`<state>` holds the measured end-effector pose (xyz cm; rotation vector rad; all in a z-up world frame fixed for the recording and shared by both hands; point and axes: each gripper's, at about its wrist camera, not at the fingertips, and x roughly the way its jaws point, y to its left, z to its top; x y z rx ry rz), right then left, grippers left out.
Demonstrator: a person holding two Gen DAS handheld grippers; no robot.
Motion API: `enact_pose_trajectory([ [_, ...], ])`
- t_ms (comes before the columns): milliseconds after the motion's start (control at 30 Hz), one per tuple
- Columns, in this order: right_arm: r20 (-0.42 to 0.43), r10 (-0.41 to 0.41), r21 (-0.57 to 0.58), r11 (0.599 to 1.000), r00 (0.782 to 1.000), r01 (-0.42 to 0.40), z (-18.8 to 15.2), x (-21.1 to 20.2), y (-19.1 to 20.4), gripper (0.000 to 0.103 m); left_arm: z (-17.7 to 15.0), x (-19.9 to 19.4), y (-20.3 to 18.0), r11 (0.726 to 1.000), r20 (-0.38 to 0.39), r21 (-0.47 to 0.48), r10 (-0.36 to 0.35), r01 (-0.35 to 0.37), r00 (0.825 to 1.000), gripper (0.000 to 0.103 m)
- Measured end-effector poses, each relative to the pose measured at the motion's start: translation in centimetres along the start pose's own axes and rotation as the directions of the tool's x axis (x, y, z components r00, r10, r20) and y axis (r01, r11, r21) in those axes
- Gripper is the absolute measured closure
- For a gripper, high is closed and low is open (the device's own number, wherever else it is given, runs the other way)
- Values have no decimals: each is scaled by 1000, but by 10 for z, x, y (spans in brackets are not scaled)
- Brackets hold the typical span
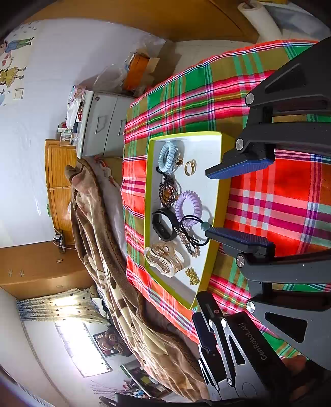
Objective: Organize jewelry
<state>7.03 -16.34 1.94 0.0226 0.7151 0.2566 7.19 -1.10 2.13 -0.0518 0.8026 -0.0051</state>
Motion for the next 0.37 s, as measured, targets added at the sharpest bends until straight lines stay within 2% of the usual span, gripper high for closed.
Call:
enact_pose_trajectory([
  [367, 0, -1, 1, 1000, 1000, 1, 0, 2, -2, 63, 0, 3, 0, 1000, -19, -2, -7, 7, 1000, 65],
])
